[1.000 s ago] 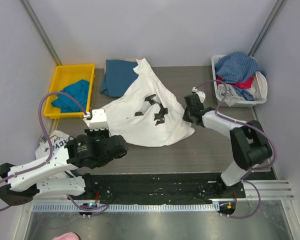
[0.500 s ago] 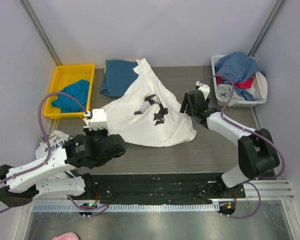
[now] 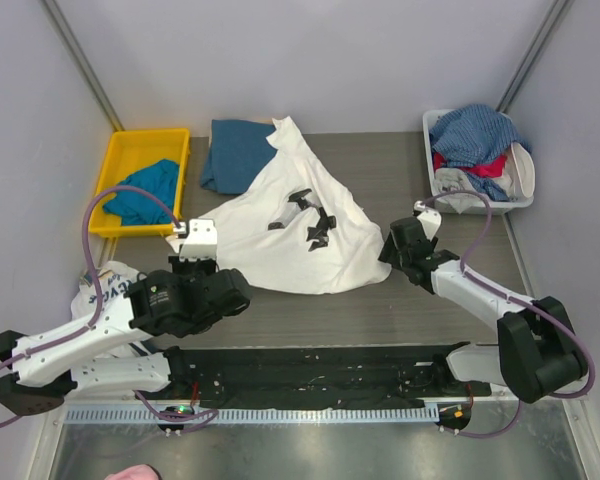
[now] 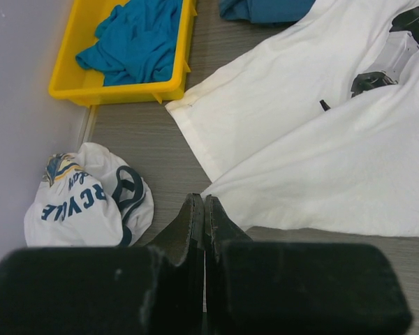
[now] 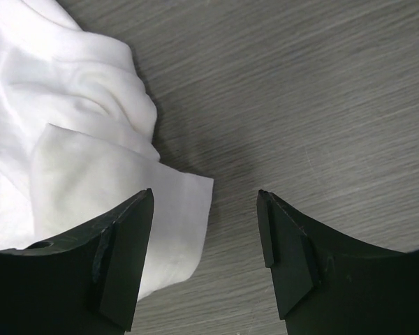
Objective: Fold and stack the t-shirts
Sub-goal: Flatten the tshirt out
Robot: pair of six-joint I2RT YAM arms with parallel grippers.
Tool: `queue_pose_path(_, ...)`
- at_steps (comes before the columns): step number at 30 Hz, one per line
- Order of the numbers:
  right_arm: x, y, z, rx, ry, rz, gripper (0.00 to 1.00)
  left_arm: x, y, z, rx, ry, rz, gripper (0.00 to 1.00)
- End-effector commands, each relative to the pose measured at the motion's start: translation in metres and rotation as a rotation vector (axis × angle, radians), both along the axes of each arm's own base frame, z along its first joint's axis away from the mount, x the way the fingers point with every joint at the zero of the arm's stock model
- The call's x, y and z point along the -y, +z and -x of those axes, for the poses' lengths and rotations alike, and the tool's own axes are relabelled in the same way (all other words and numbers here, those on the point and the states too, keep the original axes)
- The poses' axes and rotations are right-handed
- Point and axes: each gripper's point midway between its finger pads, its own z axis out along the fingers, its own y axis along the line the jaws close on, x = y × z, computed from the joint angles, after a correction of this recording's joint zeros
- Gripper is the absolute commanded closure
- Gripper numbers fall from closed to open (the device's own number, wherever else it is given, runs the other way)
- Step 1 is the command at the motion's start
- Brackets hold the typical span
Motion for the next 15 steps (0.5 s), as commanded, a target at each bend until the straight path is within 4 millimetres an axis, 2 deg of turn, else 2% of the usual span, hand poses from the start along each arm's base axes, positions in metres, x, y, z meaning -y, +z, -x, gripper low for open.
queue_pose_path(1,0.000,-0.002,0.001,0.015,-0.035,-0.037,0.32,-0.006,0.002,0.000,0.017,0.009,0.001,1.00)
queue_pose_path(8,-0.007,-0.024,0.011,-0.031,-0.019,-0.075,0.32,-0.007,0.002,0.000,0.016,0.008,0.003,1.00)
queue_pose_path(15,-0.018,-0.037,0.008,-0.061,0.014,-0.111,0.31,-0.008,0.001,0.001,0.013,0.008,0.007,1.00)
